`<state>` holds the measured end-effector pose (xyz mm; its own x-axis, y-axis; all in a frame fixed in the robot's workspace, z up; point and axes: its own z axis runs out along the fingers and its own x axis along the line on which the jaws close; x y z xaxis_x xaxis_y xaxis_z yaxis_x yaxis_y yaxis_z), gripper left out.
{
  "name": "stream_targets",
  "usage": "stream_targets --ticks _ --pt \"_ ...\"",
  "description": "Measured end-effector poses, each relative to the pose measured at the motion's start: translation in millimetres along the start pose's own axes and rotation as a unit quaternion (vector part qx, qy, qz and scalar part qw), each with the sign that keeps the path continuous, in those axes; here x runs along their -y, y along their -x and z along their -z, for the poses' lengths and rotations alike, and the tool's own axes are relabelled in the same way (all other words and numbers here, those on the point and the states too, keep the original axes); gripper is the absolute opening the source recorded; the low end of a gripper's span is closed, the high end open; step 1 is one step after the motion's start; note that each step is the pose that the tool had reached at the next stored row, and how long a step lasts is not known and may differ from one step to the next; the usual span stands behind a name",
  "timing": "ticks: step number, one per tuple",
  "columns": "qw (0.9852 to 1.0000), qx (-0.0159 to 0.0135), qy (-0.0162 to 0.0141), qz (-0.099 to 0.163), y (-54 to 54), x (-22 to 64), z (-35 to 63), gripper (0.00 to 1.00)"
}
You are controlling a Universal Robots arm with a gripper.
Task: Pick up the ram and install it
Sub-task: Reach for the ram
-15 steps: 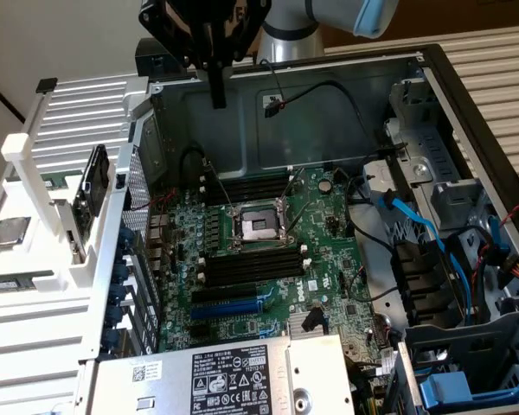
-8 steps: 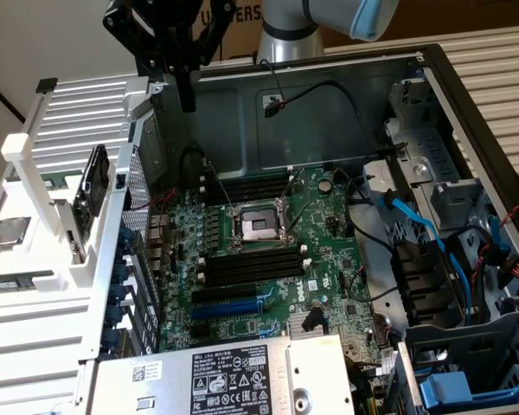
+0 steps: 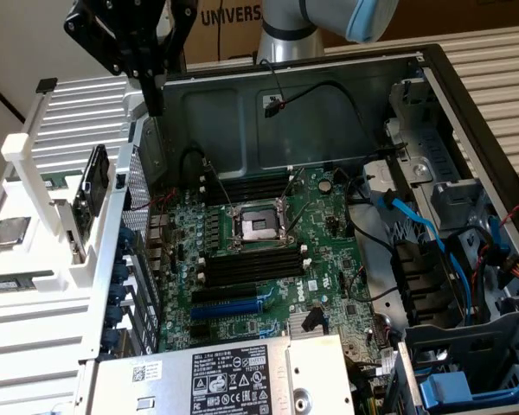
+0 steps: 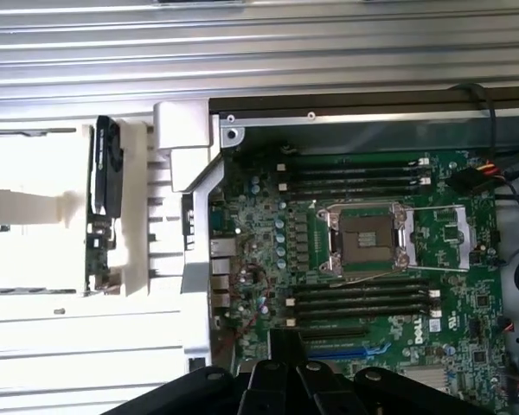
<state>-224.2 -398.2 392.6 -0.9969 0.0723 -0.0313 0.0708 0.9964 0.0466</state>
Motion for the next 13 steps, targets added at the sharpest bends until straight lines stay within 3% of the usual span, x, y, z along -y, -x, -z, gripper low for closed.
stream_targets --ticks 13 --pt "1.0 0.0001 -0.0011 0.0 -59.0 3.7 1.9 0.1"
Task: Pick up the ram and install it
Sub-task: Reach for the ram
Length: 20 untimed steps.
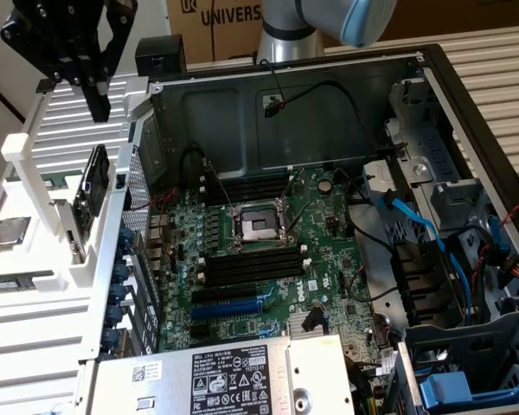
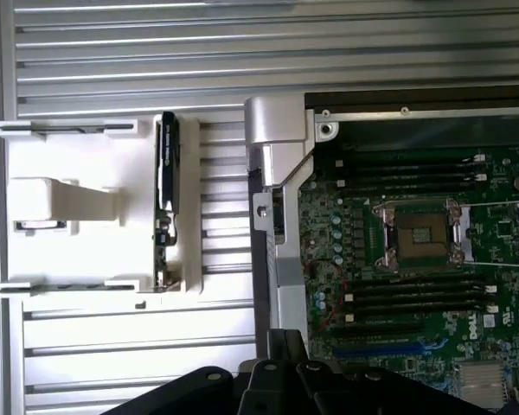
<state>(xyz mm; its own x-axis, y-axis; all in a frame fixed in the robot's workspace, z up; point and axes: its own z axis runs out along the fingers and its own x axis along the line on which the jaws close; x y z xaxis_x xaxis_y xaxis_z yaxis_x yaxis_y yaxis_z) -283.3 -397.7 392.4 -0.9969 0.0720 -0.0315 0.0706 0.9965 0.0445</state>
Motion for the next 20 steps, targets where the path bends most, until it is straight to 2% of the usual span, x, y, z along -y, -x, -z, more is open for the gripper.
stream_targets --ticks 20 --pt "1.0 0.0002 -0.0037 0.0 -91.5 5.7 2.0 0.1"
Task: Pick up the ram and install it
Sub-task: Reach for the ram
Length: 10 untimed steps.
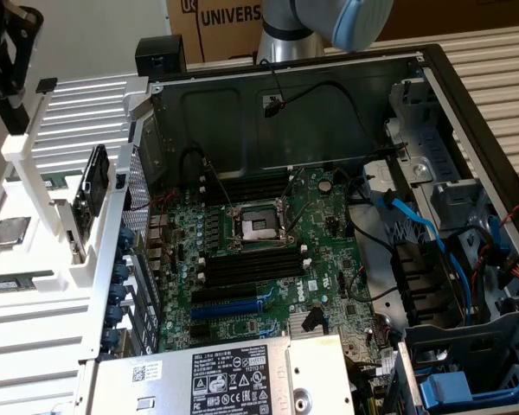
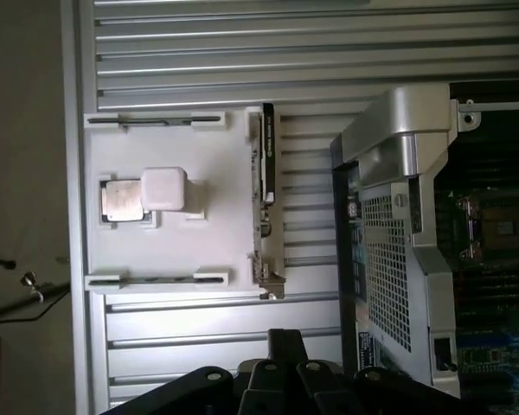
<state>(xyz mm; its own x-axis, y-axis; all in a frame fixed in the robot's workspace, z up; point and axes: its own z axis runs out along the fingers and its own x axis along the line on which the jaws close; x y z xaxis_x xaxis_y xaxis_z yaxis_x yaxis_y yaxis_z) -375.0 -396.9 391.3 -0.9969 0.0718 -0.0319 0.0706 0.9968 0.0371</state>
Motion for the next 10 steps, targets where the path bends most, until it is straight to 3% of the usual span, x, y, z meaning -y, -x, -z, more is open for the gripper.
stream_targets --ticks 6,7,8,10 --pt "1.0 0.0001 -0.0011 0.0 -27.5 1.7 0.5 0.1" --pt "1.0 0.0001 -0.0018 0.0 -36.5 2.2 0.5 0.1" --pt "1.0 0.0003 -0.0035 0.0 -45.7 1.1 -0.4 0.1" --pt "1.0 0.0007 -0.0097 0.0 -63.8 -3.8 -3.5 0.1"
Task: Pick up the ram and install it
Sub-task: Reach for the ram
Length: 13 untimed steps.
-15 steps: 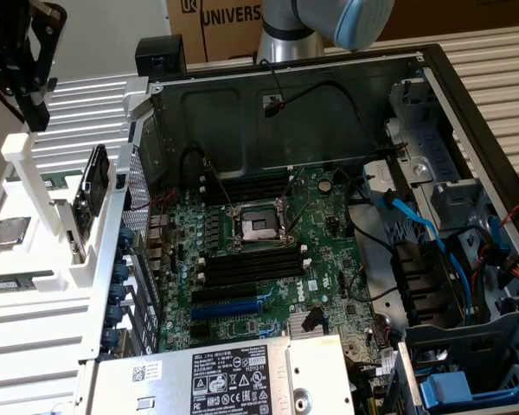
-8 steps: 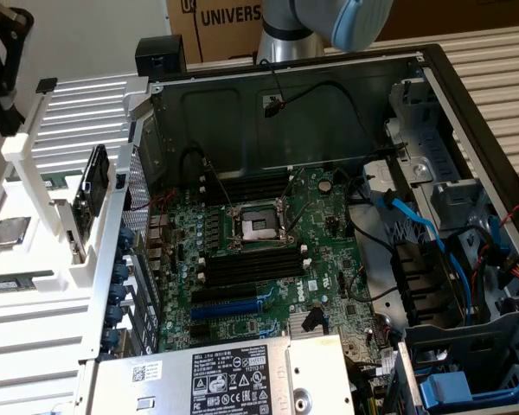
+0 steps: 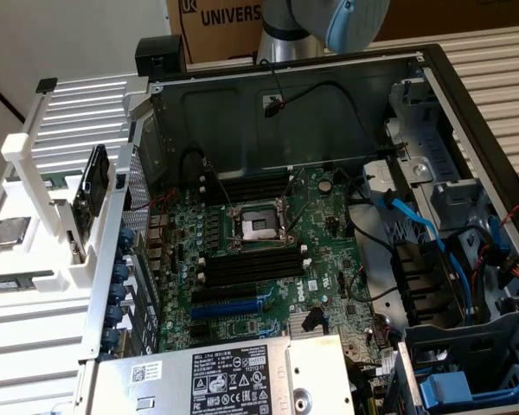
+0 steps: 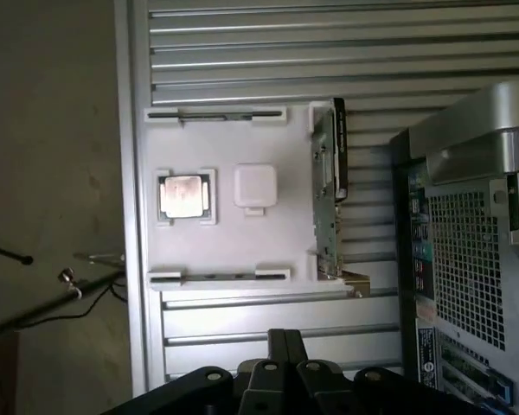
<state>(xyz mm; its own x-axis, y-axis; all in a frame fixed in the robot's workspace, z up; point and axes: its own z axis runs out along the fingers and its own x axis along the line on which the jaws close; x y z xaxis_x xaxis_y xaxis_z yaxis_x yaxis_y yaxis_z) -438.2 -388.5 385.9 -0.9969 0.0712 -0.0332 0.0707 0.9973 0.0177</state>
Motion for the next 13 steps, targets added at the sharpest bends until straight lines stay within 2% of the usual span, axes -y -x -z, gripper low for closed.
stream_targets --ticks 2,3,5,10,11,13 --pt "1.0 0.0005 -0.0057 0.0 -15.0 -7.1 -3.1 0.1" --pt "1.0 0.0006 -0.0065 0.0 -20.7 -12.3 -3.7 0.1" --pt "1.0 0.0007 -0.0072 0.001 -28.3 -23.1 -3.6 0.1" --pt "1.0 0.0005 -0.0071 0.005 -28.5 -23.2 -3.6 0.1" --pt "0.9997 0.0004 -0.0065 0.023 -28.5 -23.3 -3.6 0.1" --pt "0.9991 0.0001 -0.0059 0.041 -28.6 -23.3 -3.6 0.1"
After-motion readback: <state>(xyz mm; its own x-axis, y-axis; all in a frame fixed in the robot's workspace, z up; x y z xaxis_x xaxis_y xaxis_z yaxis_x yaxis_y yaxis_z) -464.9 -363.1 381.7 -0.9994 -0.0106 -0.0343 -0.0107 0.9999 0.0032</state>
